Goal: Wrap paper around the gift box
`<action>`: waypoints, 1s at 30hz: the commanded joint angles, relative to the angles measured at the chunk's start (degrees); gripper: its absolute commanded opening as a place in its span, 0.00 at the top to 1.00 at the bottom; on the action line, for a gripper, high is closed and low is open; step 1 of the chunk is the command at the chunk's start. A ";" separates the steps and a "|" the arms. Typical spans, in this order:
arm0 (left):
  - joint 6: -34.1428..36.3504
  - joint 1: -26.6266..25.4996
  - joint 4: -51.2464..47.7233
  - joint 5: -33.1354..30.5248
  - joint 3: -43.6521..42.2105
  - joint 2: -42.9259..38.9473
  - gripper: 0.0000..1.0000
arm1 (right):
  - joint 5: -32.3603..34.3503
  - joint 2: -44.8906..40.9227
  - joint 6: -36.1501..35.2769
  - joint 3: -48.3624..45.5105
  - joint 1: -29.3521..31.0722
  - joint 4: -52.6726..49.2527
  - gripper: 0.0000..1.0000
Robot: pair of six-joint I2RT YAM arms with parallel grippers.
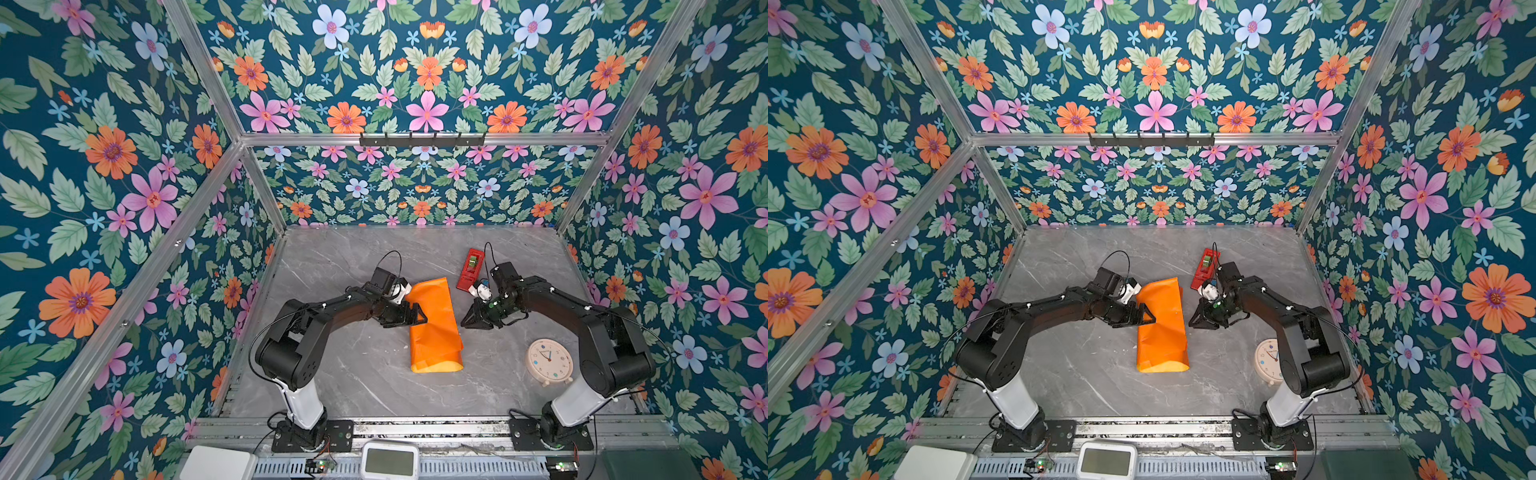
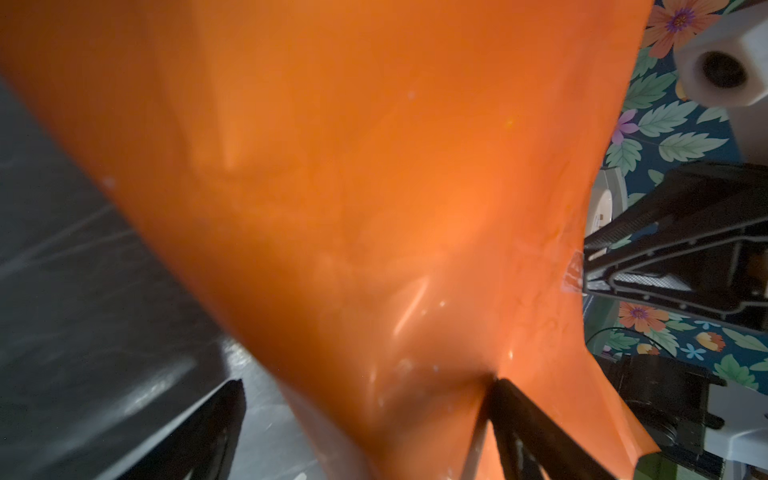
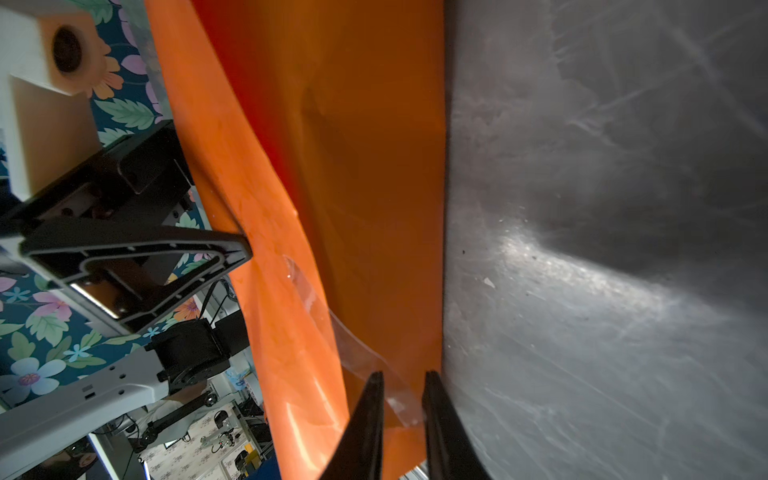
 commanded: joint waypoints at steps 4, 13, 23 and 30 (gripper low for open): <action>1.58 -0.12 -9.24 -13.28 -0.78 1.19 0.07 | 3.63 0.01 -1.19 -0.19 -0.01 -1.95 0.68; 1.52 -0.08 -9.16 -13.24 -0.85 1.19 0.07 | 7.50 -1.50 -1.06 -0.14 -0.96 -3.48 0.57; 1.53 -0.11 -9.16 -13.37 -0.86 1.27 0.07 | 10.81 -12.07 4.34 -1.90 -1.40 -2.81 0.48; 1.53 -0.06 -9.15 -13.44 -0.77 1.45 0.07 | 18.55 -16.63 10.88 0.54 8.21 -2.44 0.47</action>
